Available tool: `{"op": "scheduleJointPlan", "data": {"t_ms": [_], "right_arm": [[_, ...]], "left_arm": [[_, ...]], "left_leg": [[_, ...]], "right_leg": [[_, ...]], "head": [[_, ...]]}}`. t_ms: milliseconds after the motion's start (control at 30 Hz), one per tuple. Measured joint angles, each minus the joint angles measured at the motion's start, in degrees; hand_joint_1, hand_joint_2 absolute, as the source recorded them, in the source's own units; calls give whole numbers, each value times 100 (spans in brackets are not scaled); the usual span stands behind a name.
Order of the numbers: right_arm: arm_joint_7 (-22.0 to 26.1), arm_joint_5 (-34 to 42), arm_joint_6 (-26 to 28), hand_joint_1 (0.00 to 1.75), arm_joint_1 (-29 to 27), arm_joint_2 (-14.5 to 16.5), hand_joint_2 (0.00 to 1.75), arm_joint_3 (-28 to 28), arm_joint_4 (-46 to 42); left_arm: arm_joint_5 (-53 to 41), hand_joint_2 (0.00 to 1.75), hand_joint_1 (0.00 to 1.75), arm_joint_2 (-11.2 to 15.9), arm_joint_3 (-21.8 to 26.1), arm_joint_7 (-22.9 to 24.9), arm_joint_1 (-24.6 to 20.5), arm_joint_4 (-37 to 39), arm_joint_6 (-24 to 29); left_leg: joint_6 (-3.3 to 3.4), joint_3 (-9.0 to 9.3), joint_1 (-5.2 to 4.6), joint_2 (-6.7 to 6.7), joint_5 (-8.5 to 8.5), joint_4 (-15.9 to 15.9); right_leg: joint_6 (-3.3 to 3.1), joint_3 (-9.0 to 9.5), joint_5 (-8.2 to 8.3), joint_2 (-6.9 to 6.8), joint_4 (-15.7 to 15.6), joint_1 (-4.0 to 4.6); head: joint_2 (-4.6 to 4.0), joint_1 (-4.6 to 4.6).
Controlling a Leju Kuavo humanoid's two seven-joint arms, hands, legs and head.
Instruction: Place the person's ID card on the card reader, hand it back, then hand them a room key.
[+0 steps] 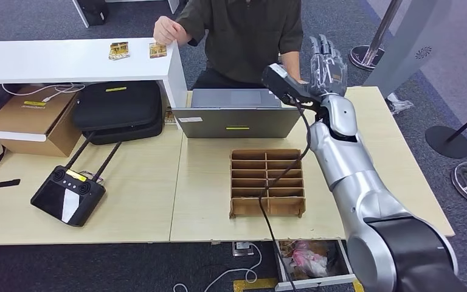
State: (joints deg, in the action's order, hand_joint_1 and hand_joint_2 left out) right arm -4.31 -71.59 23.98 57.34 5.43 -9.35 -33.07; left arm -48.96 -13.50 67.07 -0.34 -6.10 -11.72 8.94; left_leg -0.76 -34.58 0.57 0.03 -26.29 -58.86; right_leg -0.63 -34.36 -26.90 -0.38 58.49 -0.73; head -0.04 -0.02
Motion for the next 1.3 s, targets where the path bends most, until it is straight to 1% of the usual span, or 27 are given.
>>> {"op": "scheduleJointPlan", "data": {"t_ms": [167, 267, 367, 600, 667, 733, 867, 1000, 1100, 1200, 1300], "right_arm": [[61, -138, -61, 0, -228, -464, 0, -1, -197], [100, -141, -68, 0, -303, -678, 0, 1, -272], [105, -142, -82, 0, -348, -787, 0, 2, -324], [74, -136, -66, 0, -396, -903, 0, 2, -399], [74, -88, -40, 0, -434, -1016, 0, 9, -453], [128, 1, -34, 0, -504, -1220, 0, 47, -545], [268, 83, -202, 0, -663, -1805, 175, 186, -822], [333, 318, -801, 0, -908, -2302, 175, 289, -1259], [437, 844, -1265, 0, -1262, -2639, 175, 410, -1718], [539, 1649, -1686, 0, -1815, -2985, 175, 648, -2377], [558, 2130, -1816, 0, -2469, -3286, 175, 937, -3043]], "left_arm": [[138, 0, 0, 3, 78, -78, 5, 0, -1], [158, 0, 0, 12, 133, -103, 18, 0, -1], [163, 0, 0, 20, 147, -105, 18, 0, -1], [172, 0, 0, 21, 150, -126, 18, 0, 5], [196, 0, 0, 21, 155, -178, 20, 0, 30], [235, 0, 0, 17, 175, -245, 30, 0, 113], [334, 0, 0, -26, 278, -298, 64, 0, 333], [381, 0, 0, -58, 334, -281, 80, 0, 364], [404, 0, 0, -66, 390, -234, 88, 0, 351], [418, 0, 0, -64, 423, -175, 110, 0, 278], [419, 0, 0, -63, 433, -163, 113, 0, 228]], "left_leg": [[3, 0, -1, -1, -2, -2], [4, 0, 0, 2, -3, -2], [4, 2, 1, 6, -4, -1], [4, 4, 2, 4, -3, -1], [4, 3, 2, -1, -3, -1], [5, 0, 0, -12, -3, -3], [12, -11, -4, -26, -8, -9], [25, -8, -5, -17, -16, -13], [27, -9, -3, -32, -17, -16], [30, -11, -3, -45, -20, -16], [36, -15, -3, -44, -26, -15]], "right_leg": [[1, 0, 0, -1, -2, -1], [1, 0, 0, 3, -2, -1], [0, -1, 0, 8, -1, 0], [0, -3, 0, 6, -1, 1], [1, -1, 0, -1, -2, 1], [3, 2, -1, -13, -5, 0], [7, 5, 0, -25, -11, -4], [11, 6, 1, -18, -19, -4], [21, 10, -7, -33, -21, -3], [28, 13, -12, -42, -21, -3], [31, 12, -16, -42, -21, -3]], "head": [[0, 0], [0, 0], [0, -1], [0, -2], [0, -1], [0, -1], [0, 1], [0, -1], [0, -1], [0, -2], [0, -1]]}}
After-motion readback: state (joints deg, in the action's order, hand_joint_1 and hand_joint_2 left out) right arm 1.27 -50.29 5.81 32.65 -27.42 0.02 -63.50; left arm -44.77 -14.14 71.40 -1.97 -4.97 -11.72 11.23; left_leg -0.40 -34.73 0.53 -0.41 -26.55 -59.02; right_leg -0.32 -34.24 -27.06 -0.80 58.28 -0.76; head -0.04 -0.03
